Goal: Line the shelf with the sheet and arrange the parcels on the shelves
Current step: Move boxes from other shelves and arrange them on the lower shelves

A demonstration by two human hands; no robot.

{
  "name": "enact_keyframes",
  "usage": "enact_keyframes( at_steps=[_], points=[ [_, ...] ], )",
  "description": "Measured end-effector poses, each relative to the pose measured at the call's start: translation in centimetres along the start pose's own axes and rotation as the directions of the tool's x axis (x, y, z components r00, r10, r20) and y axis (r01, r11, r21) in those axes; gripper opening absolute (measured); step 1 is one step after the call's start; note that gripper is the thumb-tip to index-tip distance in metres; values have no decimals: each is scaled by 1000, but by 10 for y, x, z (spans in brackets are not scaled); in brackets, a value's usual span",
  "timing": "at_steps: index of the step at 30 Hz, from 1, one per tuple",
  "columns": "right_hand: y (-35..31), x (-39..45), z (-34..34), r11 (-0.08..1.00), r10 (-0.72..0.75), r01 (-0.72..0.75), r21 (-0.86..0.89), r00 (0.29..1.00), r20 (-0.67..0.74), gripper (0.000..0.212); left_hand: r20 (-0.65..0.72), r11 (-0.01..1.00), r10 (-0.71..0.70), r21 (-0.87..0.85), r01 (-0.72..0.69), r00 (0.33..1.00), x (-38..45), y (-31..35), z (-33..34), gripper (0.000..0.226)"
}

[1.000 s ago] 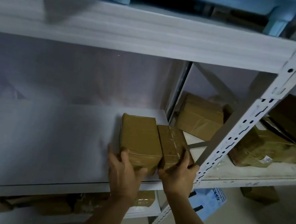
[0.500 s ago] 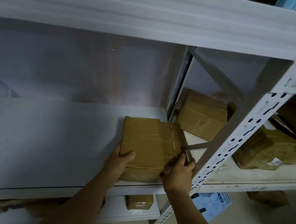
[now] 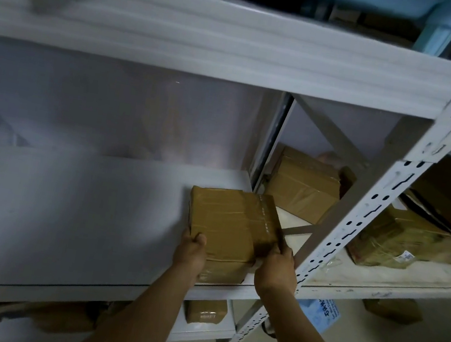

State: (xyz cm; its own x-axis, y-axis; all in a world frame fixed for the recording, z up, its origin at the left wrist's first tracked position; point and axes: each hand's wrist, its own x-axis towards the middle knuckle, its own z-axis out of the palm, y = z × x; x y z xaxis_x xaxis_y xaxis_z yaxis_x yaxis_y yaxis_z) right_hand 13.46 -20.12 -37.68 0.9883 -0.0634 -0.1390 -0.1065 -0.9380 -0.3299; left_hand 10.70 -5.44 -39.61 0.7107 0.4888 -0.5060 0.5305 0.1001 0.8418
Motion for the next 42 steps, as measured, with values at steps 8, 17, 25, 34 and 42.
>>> enact_keyframes(
  at_steps=[8, 17, 25, 34, 42],
  points=[
    [-43, -52, -33, 991, -133, 132, -19, 990, -56, 34, -49, 964, 73, 259, -58, 996, -53, 34, -63, 46],
    [-191, -179, -102, 831, -419, 500, 243, 851, -315, 46, -179, 875, 463, 250, -415, 868, -143, 106, -213, 28],
    [-354, -295, -194, 315, -409, 801, 509, 599, -689, 51, -375, 464, 863, 322, -825, 339, -250, 175, -373, 29],
    [-479, -326, -319, 119, -434, 590, 799, 754, -492, 14, -621, 394, 778, 359, -846, 99, -307, 306, -541, 35],
    [-522, -320, -370, 99, -575, 326, 940, 790, -213, 66, -525, 416, 837, 428, -802, 155, -311, 389, -547, 47]
  ],
)
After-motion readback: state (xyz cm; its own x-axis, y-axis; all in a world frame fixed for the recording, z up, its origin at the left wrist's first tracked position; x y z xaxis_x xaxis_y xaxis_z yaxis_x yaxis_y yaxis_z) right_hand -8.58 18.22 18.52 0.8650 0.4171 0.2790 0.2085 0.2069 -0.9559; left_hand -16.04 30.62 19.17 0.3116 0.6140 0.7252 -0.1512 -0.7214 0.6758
